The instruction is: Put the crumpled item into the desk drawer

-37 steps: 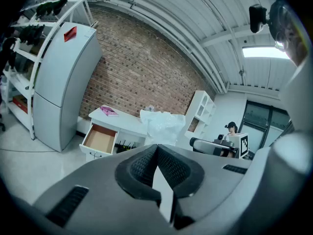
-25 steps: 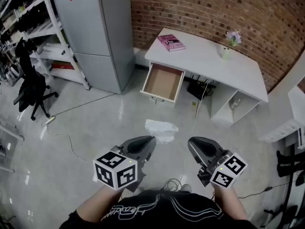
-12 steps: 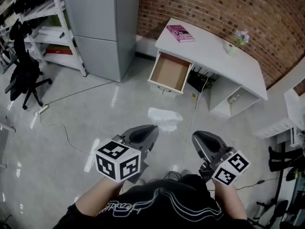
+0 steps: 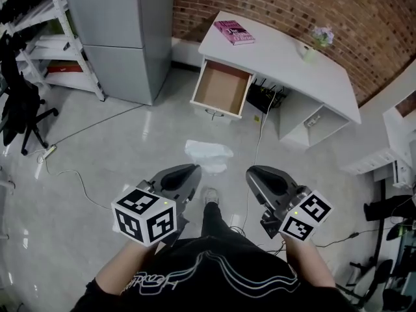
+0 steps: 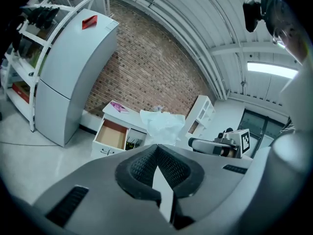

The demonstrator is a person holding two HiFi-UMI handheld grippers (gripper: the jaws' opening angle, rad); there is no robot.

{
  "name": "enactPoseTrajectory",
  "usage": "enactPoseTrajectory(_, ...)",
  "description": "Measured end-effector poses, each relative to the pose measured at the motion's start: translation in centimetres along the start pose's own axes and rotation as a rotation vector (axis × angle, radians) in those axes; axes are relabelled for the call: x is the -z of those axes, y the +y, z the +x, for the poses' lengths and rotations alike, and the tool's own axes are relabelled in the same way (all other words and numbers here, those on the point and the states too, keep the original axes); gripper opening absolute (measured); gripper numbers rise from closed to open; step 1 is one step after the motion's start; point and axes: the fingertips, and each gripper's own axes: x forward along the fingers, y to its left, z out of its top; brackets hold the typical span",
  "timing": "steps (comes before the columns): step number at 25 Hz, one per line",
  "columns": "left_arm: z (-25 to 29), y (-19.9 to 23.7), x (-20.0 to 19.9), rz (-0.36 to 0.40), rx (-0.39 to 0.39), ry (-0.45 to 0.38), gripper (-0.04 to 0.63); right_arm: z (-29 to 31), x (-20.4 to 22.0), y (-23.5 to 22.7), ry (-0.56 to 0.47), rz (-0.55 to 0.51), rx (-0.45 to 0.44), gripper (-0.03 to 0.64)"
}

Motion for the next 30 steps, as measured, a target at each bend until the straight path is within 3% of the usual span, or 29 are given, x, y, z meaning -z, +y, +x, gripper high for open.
enactPoseTrajectory(7,6.1,3.6,-3.1,0.005,-0.051,0.026,0.02,5.2,-2.8,-8.1,-0.03,0.039,-0.065,0.057)
enactPoseTrajectory(20,28.4,12.2,-10.9,-0.057,-0.113,0.157,0.02,11.6,-7.4,-30.6,-0.014,0.14,-0.061,0.057)
enactPoseTrajectory(30,38.3,15.3,-12.6,-0.041,-0.099,0.207,0.02,12.3,-7.0,-38.5,0.014,0.144,-0.001,0.057)
